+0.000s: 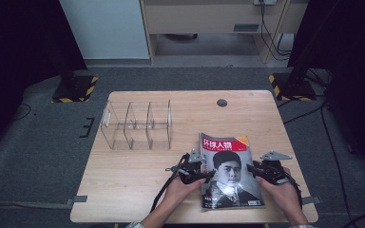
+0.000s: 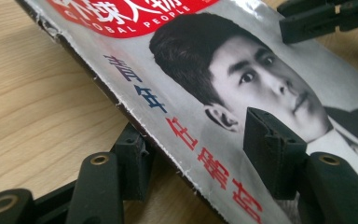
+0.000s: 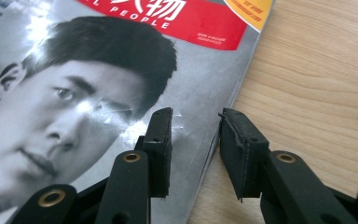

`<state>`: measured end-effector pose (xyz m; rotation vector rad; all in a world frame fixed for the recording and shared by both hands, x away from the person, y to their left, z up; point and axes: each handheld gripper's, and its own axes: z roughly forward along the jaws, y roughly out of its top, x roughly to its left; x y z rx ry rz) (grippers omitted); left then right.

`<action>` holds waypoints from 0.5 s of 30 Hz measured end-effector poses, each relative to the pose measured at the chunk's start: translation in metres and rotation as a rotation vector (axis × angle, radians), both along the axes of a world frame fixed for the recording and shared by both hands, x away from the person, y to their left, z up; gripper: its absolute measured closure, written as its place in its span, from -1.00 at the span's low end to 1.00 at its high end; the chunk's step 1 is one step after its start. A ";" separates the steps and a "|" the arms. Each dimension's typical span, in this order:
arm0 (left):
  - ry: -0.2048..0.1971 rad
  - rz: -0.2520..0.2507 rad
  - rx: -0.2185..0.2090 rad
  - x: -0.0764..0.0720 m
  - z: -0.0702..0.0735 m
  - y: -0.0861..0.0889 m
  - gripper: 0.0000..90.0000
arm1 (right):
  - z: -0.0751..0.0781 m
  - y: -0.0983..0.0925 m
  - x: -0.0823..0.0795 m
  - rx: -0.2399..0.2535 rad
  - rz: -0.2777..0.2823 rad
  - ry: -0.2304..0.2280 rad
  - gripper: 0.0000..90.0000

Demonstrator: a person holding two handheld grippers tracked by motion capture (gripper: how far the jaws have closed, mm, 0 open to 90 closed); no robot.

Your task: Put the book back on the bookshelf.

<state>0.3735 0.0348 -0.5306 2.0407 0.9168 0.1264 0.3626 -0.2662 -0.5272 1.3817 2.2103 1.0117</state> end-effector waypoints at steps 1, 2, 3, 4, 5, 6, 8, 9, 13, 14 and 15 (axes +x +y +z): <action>0.000 0.006 -0.004 0.003 0.002 0.004 -0.03 | 0.000 0.002 -0.001 -0.003 0.021 0.004 0.45; 0.001 0.013 -0.005 0.003 0.002 0.005 -0.02 | 0.000 0.002 -0.001 -0.004 0.026 -0.001 0.45; 0.001 0.013 -0.005 0.003 0.002 0.005 0.03 | 0.000 0.004 -0.001 0.003 0.032 0.005 0.45; -0.001 0.016 0.000 0.004 0.003 0.007 0.11 | 0.000 0.005 -0.001 0.004 0.032 0.007 0.45; -0.001 0.019 0.008 0.004 0.003 0.008 0.11 | 0.000 0.005 -0.001 0.004 0.032 0.007 0.45; 0.004 0.020 0.014 0.005 0.002 0.009 0.26 | 0.000 0.005 -0.001 0.009 0.033 0.010 0.44; 0.012 0.021 0.017 0.004 0.001 0.010 0.32 | 0.000 0.005 0.001 0.010 0.032 0.006 0.37; 0.012 0.021 0.017 0.004 0.001 0.010 0.34 | 0.000 0.005 0.001 0.010 0.032 0.006 0.37; 0.015 0.007 0.019 0.001 0.002 0.008 0.36 | -0.002 0.006 0.007 0.020 0.010 0.007 0.18; 0.018 0.000 0.020 -0.001 0.003 0.007 0.37 | -0.002 0.006 0.011 0.027 -0.001 0.011 0.16; 0.015 -0.005 0.023 -0.002 0.003 0.006 0.37 | -0.002 0.006 0.013 0.028 -0.003 0.009 0.16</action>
